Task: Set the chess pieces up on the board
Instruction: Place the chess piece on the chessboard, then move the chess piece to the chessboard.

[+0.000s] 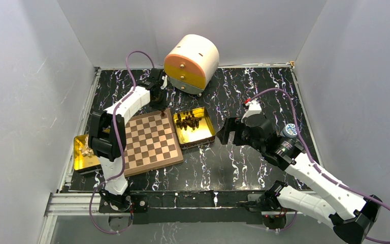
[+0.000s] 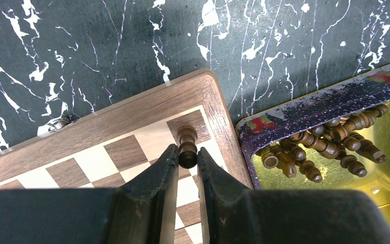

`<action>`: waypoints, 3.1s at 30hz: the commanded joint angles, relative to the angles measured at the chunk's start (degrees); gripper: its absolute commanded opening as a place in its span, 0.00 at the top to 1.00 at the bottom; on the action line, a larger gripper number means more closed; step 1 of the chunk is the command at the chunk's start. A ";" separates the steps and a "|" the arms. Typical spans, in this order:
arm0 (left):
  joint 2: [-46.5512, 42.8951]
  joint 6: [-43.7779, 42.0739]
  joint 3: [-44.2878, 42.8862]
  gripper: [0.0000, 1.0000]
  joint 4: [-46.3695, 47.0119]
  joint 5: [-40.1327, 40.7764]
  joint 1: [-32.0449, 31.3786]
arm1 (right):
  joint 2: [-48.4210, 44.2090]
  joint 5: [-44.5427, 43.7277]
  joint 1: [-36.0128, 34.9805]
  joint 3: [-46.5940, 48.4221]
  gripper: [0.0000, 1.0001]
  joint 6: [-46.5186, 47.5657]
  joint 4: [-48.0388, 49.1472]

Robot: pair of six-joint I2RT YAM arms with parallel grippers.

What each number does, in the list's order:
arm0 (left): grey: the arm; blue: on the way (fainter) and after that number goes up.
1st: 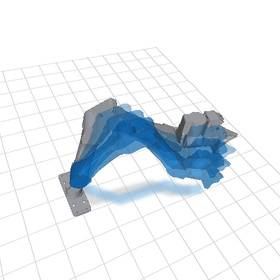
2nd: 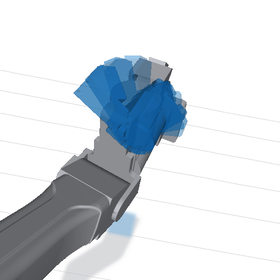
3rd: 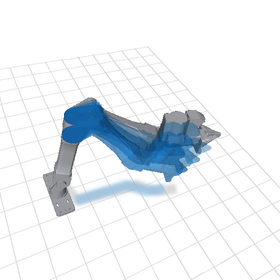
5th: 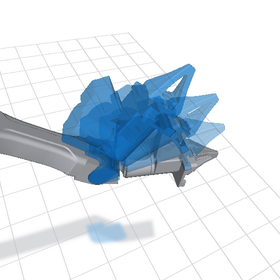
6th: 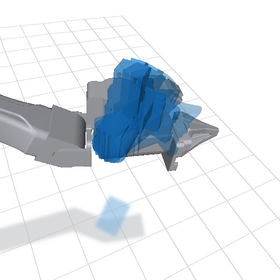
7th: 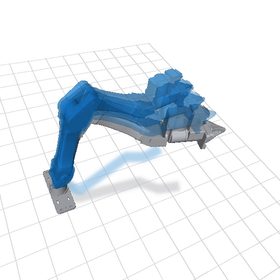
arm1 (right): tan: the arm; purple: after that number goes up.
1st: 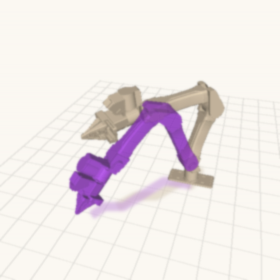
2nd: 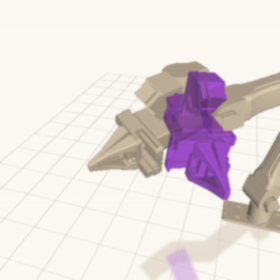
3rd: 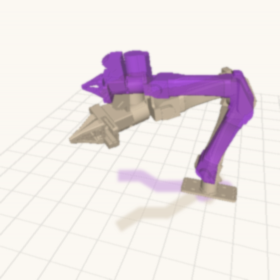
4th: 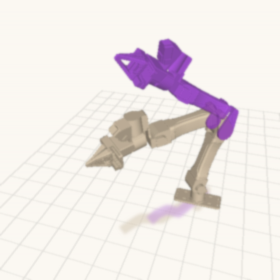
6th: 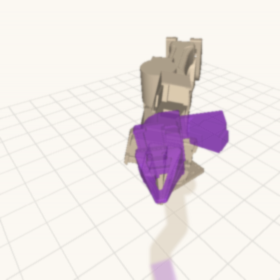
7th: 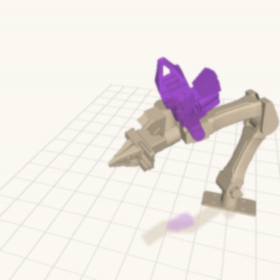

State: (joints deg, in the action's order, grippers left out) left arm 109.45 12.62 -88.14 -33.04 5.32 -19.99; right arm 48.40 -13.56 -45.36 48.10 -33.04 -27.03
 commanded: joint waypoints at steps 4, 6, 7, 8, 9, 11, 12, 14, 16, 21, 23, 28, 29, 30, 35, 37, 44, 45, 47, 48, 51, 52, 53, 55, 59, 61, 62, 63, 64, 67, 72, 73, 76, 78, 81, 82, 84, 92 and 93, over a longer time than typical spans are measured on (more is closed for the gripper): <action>-0.56 -0.49 0.98 0.86 -0.10 -0.49 -0.14 | -0.04 -0.94 0.02 -0.19 0.01 -0.54 1.28; -0.43 -0.47 1.10 0.86 -0.10 -0.72 -0.15 | -0.05 -1.11 0.05 -0.25 0.01 -0.53 1.19; -0.35 -0.49 1.14 0.86 -0.03 -0.78 -0.17 | -0.09 -1.17 0.02 -0.28 0.01 -0.54 1.20; -0.34 -0.52 1.23 0.85 0.06 -0.90 -0.14 | -0.04 -1.18 0.02 -0.28 0.01 -0.54 1.19; -0.37 -0.62 1.28 0.85 0.22 -0.92 -0.14 | -0.06 -1.15 0.01 -0.28 0.01 -0.54 1.24; -0.42 -0.84 1.51 0.85 0.62 -1.46 -0.19 | -0.01 -1.20 0.03 -0.28 0.01 -0.54 1.27; -0.43 -0.89 1.49 0.85 0.61 -1.50 -0.14 | 0.02 -1.24 0.01 -0.36 0.01 -0.54 1.34; -0.39 -0.95 1.57 0.84 0.76 -1.44 -0.14 | 0.05 -1.20 0.02 -0.37 0.01 -0.53 1.36; -0.33 -1.02 1.86 0.84 0.94 -1.37 -0.14 | -0.01 -1.21 0.04 -0.37 0.01 -0.54 1.37; -0.33 -0.99 2.02 0.78 1.04 -1.37 -0.14 | -0.23 -1.35 0.04 -0.46 0.01 -0.54 1.19; -0.43 -1.02 2.05 0.74 1.04 -1.37 -0.14 | -0.32 -1.34 0.03 -0.46 0.01 -0.53 1.12; -1.07 -0.92 1.79 0.68 0.96 -1.16 -0.14 | -0.50 -1.33 0.03 -0.46 0.01 -0.49 1.11; -1.28 -0.84 1.75 0.67 0.79 -1.19 -0.18 | -0.50 -1.35 0.08 -0.46 0.01 -0.49 1.10; -1.37 -0.84 1.63 0.66 0.67 -1.21 -0.14 | -0.41 -1.38 0.09 -0.46 0.01 -0.48 1.10; -2.97 -0.29 0.68 0.64 -0.31 -1.69 -0.14 | 0.13 -0.98 0.07 0.13 0.01 -0.19 1.27; -4.47 -0.02 0.24 0.62 -0.75 -1.67 -0.14 | 0.24 -0.79 0.07 0.07 0.01 -0.14 1.52; -11.69 0.86 1.14 0.51 -1.50 -3.25 -0.14 | 1.75 0.48 0.01 0.02 0.01 -1.15 2.77; -12.89 0.97 1.70 0.48 -1.41 -3.67 -0.14 | 2.16 0.86 0.01 0.11 0.01 -1.15 2.99; -15.78 1.27 3.68 0.44 -0.85 -4.60 -0.14 | 3.26 1.62 0.05 0.51 0.02 -1.15 3.41; -17.32 1.54 5.19 0.41 -0.28 -5.13 -0.15 | 3.82 1.99 0.02 0.66 0.02 -1.20 3.57; -24.18 3.45 13.71 0.24 6.48 -10.28 -0.14 | 5.68 2.84 0.03 0.87 0.06 -1.25 5.17; -26.79 4.01 16.89 0.17 9.00 -11.61 -0.14 | 6.40 3.09 0.09 0.93 0.10 -1.24 5.78; -29.13 4.40 20.02 0.14 10.78 -12.07 -0.14 | 7.17 3.51 0.04 1.02 0.15 -1.24 6.45; -34.37 4.62 25.25 0.12 12.41 -10.57 -0.14 | 9.01 3.97 0.07 1.45 0.23 -1.16 7.66; -41.35 4.75 32.04 0.08 13.18 -6.95 -0.06 | 14.59 5.42 0.06 3.64 0.39 -0.84 9.59; -44.08 4.18 35.04 0.07 13.32 -6.55 -0.06 | 17.46 6.71 -0.01 4.69 0.47 -0.16 11.14; -45.35 3.64 36.39 0.07 13.27 -6.19 -0.10 | 19.05 7.06 0.01 5.16 0.50 0.27 12.14; -46.39 2.99 37.58 0.07 13.16 -6.12 -0.06 | 20.67 7.28 0.09 5.68 0.53 0.60 12.97; -47.23 2.27 38.72 0.07 12.97 -4.71 -0.07 | 22.44 7.21 0.04 6.37 0.54 0.93 13.51; -49.08 0.35 40.86 0.07 12.05 -2.68 -0.06 | 27.98 7.08 0.05 9.43 0.56 2.33 14.14; -50.21 1.45 41.65 0.11 12.91 -1.47 -0.06 | 36.22 7.71 0.02 17.37 0.57 4.45 12.86; -49.40 2.40 40.90 0.13 12.69 -0.57 -0.10 | 37.33 8.11 0.06 19.13 0.57 4.48 11.94; -44.83 4.40 36.23 0.21 11.54 2.45 -0.10 | 38.49 10.65 0.06 20.96 0.56 4.34 12.14; -40.28 4.77 32.76 0.32 11.92 3.72 -0.07 | 37.72 11.66 0.01 19.81 0.55 4.24 13.82; -32.30 4.55 26.89 0.42 13.07 5.77 -0.06 | 35.43 12.78 0.07 17.68 0.52 4.29 14.83; -29.61 4.40 24.69 0.48 13.11 5.92 -0.06 | 34.61 13.01 0.02 16.98 0.51 4.30 14.94; -24.88 4.80 21.24 0.50 13.45 5.32 -0.10 | 32.99 13.21 0.07 15.72 0.49 4.61 14.78; -13.29 4.50 15.45 0.52 17.24 1.81 -0.14 | 24.15 11.98 0.02 10.27 0.46 5.81 13.79; -12.47 4.13 15.01 0.53 17.69 1.29 -0.14 | 23.10 11.82 0.01 9.64 0.45 5.73 13.83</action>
State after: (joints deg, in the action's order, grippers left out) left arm 95.66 17.17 -70.26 -17.50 8.10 -20.03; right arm 76.71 -1.08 -45.36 59.55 -28.40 -14.90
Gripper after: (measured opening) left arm 0.485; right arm 0.536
